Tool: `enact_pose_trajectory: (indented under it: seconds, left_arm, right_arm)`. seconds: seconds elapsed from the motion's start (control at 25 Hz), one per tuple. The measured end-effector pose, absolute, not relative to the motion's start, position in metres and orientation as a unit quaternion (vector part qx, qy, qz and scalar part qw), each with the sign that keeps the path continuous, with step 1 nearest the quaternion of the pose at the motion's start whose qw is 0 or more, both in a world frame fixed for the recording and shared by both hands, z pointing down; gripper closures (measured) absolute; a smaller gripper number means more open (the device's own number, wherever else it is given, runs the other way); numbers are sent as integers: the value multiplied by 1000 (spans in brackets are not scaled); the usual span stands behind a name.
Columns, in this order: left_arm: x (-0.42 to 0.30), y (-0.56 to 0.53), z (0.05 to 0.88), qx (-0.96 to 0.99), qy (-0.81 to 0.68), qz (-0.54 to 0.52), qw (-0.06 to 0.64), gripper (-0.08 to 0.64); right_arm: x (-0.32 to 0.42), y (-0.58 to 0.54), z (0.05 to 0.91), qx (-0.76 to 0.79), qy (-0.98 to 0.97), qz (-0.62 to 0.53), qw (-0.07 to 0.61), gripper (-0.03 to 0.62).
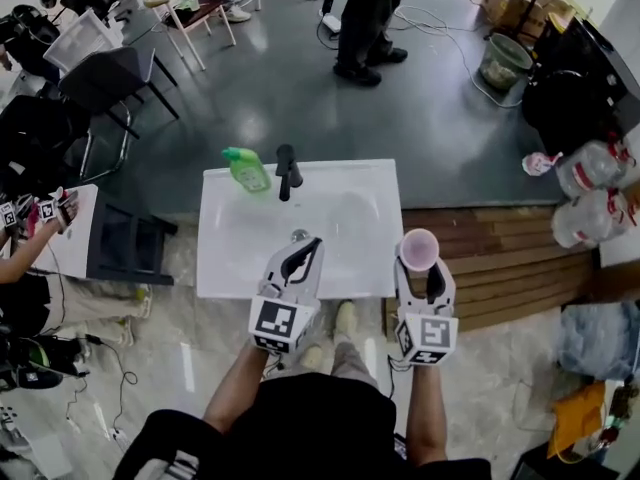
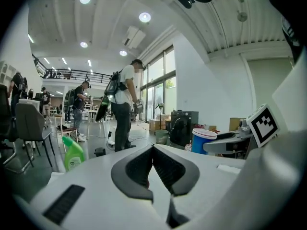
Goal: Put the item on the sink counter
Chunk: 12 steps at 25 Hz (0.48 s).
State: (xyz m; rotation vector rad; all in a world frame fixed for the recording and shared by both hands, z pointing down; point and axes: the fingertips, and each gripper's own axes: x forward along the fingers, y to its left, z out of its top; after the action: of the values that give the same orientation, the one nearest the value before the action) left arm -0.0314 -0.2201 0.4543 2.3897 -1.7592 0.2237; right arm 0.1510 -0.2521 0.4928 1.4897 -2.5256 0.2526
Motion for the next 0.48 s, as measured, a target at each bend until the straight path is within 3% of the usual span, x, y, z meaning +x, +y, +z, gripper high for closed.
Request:
enact_pose_trajectory:
  seconds: [0.48]
  left_arm:
    - [-33,-269,488,780,-609,84,112,558]
  right_arm:
    - [133,-315,524,467,-871,93,120,337]
